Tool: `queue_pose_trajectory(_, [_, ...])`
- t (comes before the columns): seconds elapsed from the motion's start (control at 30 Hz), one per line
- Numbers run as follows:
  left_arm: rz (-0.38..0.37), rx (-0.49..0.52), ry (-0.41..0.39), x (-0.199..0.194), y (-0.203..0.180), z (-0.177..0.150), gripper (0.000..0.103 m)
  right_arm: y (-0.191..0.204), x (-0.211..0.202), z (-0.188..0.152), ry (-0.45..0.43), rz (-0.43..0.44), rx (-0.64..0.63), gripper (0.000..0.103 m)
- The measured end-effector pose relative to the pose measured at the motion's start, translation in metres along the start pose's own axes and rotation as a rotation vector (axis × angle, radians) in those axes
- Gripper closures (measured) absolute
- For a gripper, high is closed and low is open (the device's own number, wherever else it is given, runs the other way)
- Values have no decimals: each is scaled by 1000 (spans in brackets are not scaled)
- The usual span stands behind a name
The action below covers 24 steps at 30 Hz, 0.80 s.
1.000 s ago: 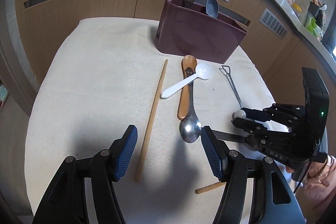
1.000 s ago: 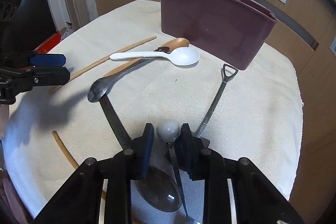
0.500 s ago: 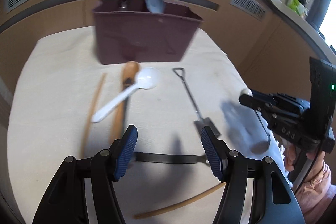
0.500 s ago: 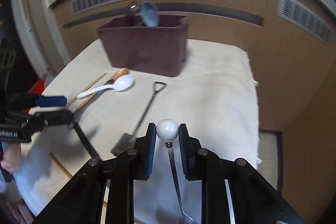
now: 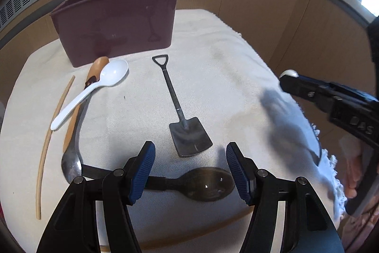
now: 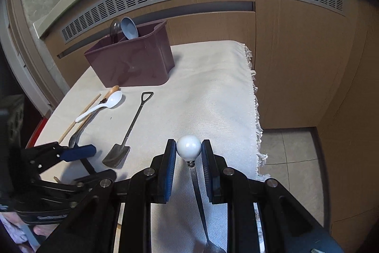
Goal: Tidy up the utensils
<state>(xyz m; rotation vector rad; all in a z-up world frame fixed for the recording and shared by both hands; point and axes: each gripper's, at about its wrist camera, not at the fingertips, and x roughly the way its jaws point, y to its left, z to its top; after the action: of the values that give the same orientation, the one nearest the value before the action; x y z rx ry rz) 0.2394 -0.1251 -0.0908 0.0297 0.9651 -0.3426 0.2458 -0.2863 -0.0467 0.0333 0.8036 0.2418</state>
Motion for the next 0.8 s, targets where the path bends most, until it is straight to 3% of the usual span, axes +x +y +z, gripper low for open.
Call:
queue_pose_trajectory(0.17, [29,3,-18,9,-2,4,53,3,-15,-1,-37,-11,-7,83])
queue_pose_trajectory(0.23, [26,9,-31,9,1,5,66,4,-20,-1,-45,-18,-9,83])
queue_pose_trajectory(0.43, [-25,-26,-108,-23,20,4,68,11,-29,0,-52,-33,-21,83])
queue_pose_trajectory(0.8, [4,-53,-312,-98,55,14,70,38,-41,10,-73,-32,-67,83])
